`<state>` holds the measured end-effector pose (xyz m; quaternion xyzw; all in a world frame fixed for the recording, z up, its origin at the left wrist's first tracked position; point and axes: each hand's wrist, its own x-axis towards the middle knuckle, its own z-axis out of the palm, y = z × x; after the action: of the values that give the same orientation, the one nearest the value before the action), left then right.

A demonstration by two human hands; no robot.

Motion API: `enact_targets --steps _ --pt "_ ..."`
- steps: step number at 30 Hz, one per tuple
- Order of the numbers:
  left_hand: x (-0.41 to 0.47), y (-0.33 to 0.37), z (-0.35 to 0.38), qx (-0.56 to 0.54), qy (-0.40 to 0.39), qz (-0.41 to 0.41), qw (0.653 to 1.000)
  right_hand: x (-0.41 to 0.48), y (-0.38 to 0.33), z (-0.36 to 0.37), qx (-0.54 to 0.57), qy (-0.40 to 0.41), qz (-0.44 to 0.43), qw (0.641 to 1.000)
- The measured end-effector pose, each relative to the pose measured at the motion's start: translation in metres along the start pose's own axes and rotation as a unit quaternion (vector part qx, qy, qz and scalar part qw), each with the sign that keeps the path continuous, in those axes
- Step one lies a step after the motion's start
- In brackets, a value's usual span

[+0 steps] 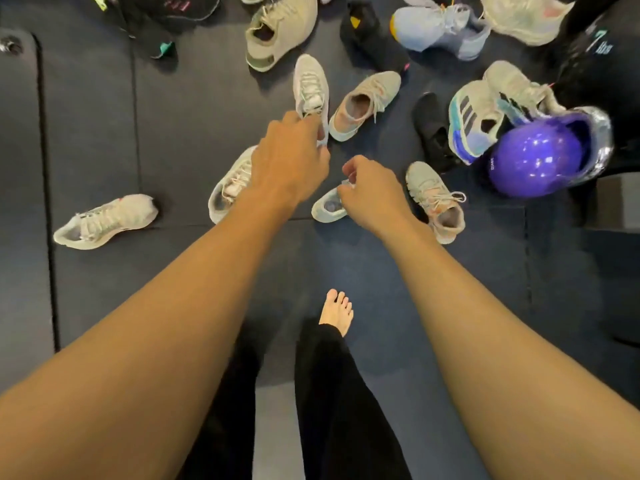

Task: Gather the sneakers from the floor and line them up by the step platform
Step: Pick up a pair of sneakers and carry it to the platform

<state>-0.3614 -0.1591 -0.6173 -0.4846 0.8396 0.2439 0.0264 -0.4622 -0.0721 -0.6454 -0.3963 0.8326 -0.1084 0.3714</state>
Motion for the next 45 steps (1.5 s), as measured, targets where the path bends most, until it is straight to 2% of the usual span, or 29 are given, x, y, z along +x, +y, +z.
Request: enact_targets --steps 8,13,15,18,21,24,26,32,35,40,45 --pt "0.045 -0.089 0.146 0.010 -0.084 0.021 0.996 0.113 0.055 0.153 0.097 -0.067 0.157 0.981" --pt "0.051 -0.134 0.201 0.011 -0.120 0.025 0.992 0.158 0.070 0.231 0.187 -0.095 0.261 0.942" --pt "0.054 -0.148 0.213 0.018 -0.120 0.028 0.992 0.167 0.075 0.252 0.209 -0.069 0.281 0.934" --pt "0.057 -0.163 0.222 0.012 -0.124 0.029 0.992 0.173 0.083 0.265 0.175 -0.020 0.277 0.944" --pt "0.056 -0.177 0.218 0.003 -0.123 0.020 0.992 0.169 0.079 0.264 0.148 -0.009 0.290 0.946" --pt "0.049 -0.189 0.202 -0.055 -0.114 -0.023 0.992 0.153 0.054 0.256 0.029 0.051 0.225 0.973" --pt "0.041 -0.199 0.182 -0.105 -0.090 -0.050 0.989 0.138 0.022 0.250 -0.008 0.080 0.167 0.983" --pt "0.022 -0.261 0.115 -0.177 0.031 -0.148 0.972 0.096 -0.097 0.259 -0.031 0.067 -0.055 0.996" --pt "0.011 -0.310 0.088 -0.232 0.076 -0.208 0.947 0.089 -0.158 0.284 -0.013 0.029 -0.141 0.990" --pt "-0.014 -0.411 0.070 -0.170 0.105 -0.273 0.941 0.090 -0.220 0.331 -0.076 -0.024 -0.226 0.971" --pt "-0.045 -0.517 0.082 -0.057 0.075 -0.410 0.907 0.094 -0.242 0.381 -0.132 -0.044 -0.258 0.956"
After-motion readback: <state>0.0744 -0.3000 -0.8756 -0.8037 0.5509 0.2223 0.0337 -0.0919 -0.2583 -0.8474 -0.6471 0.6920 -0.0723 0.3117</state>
